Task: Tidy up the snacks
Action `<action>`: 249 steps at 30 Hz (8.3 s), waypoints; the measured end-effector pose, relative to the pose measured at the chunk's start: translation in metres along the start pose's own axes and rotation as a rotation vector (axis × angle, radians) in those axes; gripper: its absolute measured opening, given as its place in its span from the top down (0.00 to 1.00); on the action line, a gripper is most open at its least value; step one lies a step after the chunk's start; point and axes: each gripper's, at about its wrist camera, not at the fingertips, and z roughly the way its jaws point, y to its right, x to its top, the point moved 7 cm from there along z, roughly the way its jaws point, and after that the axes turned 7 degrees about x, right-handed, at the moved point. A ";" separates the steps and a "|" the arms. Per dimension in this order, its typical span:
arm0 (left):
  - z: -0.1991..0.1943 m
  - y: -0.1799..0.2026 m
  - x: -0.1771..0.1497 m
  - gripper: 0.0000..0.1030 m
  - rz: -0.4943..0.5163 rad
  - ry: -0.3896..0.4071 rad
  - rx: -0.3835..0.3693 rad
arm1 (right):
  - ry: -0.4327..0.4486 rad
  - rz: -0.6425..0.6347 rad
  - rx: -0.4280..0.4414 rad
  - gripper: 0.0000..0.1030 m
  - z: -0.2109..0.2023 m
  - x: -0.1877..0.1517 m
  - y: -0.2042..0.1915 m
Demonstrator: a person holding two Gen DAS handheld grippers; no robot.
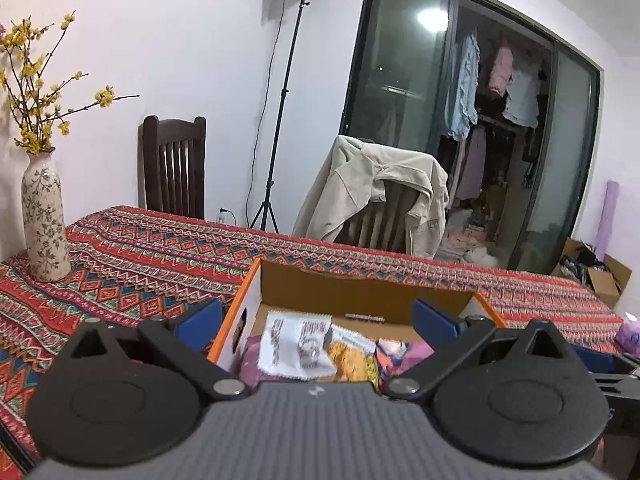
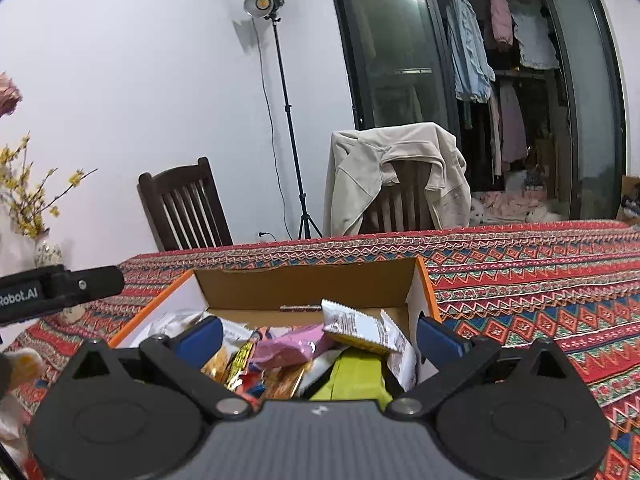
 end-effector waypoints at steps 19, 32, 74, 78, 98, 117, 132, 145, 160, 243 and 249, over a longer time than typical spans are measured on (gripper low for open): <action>-0.025 -0.059 -0.081 0.00 0.008 -0.124 0.000 | -0.185 -0.034 -0.037 0.00 -0.035 -0.089 -0.015; -0.009 -0.067 -0.100 0.00 -0.039 -0.181 -0.027 | -0.322 -0.123 -0.090 0.00 0.002 -0.107 -0.028; 0.013 0.034 -0.100 0.00 0.158 -0.261 0.030 | -0.120 0.075 -0.097 0.42 -0.027 -0.102 0.019; 0.026 0.042 -0.112 0.00 0.175 -0.289 0.055 | -0.117 0.091 -0.095 0.42 -0.029 -0.101 0.022; 0.043 0.044 -0.134 0.28 0.195 -0.323 0.070 | -0.125 0.100 -0.089 0.42 -0.024 -0.103 0.020; 0.012 0.035 -0.118 0.35 0.153 -0.254 0.009 | -0.089 0.101 -0.032 0.42 -0.026 -0.100 0.015; -0.031 0.007 -0.096 0.34 0.102 -0.170 -0.050 | -0.058 0.040 -0.029 0.41 -0.047 -0.099 -0.002; -0.059 0.009 -0.054 0.34 0.104 -0.063 -0.125 | 0.009 -0.022 -0.014 0.41 -0.079 -0.066 -0.016; -0.032 0.025 0.008 0.34 0.055 0.003 -0.118 | 0.053 -0.027 -0.047 0.41 -0.055 -0.002 -0.014; -0.103 -0.048 -0.093 0.00 0.084 -0.012 -0.088 | -0.043 -0.088 0.016 0.00 -0.109 -0.087 -0.035; -0.110 -0.062 -0.120 0.00 0.082 -0.069 -0.085 | -0.091 -0.033 0.023 0.00 -0.119 -0.113 -0.033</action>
